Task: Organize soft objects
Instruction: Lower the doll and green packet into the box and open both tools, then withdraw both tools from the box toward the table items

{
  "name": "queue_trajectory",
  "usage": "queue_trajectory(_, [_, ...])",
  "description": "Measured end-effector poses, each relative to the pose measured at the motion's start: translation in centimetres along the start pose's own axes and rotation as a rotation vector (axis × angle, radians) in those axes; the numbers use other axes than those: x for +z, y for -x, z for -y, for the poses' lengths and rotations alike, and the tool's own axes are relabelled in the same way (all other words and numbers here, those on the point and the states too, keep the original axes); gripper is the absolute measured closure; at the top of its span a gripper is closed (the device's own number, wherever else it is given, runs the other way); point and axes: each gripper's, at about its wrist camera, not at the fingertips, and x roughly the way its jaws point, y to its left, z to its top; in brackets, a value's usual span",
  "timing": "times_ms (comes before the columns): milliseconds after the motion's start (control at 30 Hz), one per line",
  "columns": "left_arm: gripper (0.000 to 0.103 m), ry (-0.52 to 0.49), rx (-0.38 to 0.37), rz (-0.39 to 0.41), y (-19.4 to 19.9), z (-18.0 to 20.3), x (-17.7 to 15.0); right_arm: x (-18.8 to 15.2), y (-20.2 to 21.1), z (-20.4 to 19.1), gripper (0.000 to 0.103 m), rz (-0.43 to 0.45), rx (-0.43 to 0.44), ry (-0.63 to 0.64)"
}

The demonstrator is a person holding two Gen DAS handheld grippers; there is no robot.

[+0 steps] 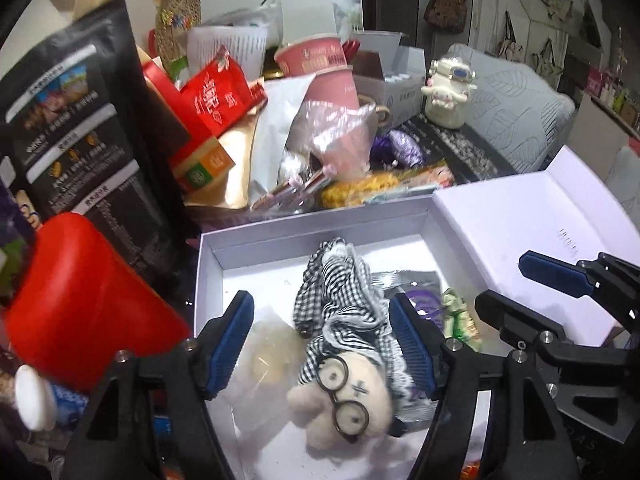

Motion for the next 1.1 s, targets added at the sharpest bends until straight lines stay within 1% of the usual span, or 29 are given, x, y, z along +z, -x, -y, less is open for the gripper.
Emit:
queue_trajectory(67, [0.033,0.011,-0.010,0.017,1.1,-0.1,0.3,0.3,1.3,-0.2,0.054,0.024,-0.001,0.003])
queue_trajectory(267, [0.033,0.011,0.001,0.090,5.5,0.2,0.8,1.0,5.3,-0.9,0.054,0.094,-0.012,0.014])
queue_trajectory(367, [0.033,0.009,0.001,0.138,8.0,0.5,1.2,1.3,7.3,-1.2,0.054,0.127,-0.016,0.020])
queue_trajectory(467, [0.033,0.002,0.003,0.175,10.1,0.7,1.3,1.3,9.6,-1.6,0.051,0.166,-0.019,0.026])
queue_trajectory(567, [0.033,-0.006,0.002,0.214,12.5,0.9,1.1,1.2,11.8,-2.0,0.050,0.202,-0.018,0.031])
queue_trajectory(733, [0.033,0.007,-0.006,0.266,15.8,0.9,0.2,0.4,15.4,-2.9,0.040,0.265,-0.021,0.038])
queue_trajectory(767, [0.032,0.009,-0.007,0.273,16.2,0.9,0.0,0.2,15.9,-3.1,0.039,0.272,-0.020,0.038])
queue_trajectory(800, [0.028,0.010,-0.006,0.281,17.0,0.9,-0.3,0.0,16.4,-3.3,0.038,0.280,-0.021,0.038])
queue_trajectory(833, [0.019,0.010,-0.001,0.291,17.7,0.8,-0.6,-0.3,17.0,-3.5,0.036,0.289,-0.022,0.038])
queue_trajectory(867, [0.013,0.012,0.003,0.308,18.3,0.8,-0.9,-0.6,17.7,-3.7,0.034,0.298,-0.023,0.038])
queue_trajectory(933, [0.006,0.015,0.020,0.341,19.7,0.8,-1.5,-1.2,18.9,-4.0,0.029,0.315,-0.027,0.036])
queue_trajectory(967, [0.004,0.016,0.022,0.353,20.4,0.7,-1.8,-1.5,19.3,-4.1,0.028,0.321,-0.028,0.035])
queue_trajectory(1067, [0.004,0.012,0.008,0.377,22.1,0.6,-2.7,-2.4,21.1,-4.6,0.024,0.341,-0.039,0.032])
queue_trajectory(1100, [0.004,0.010,0.007,0.383,22.6,0.5,-3.1,-2.7,21.6,-4.7,0.020,0.346,-0.045,0.032])
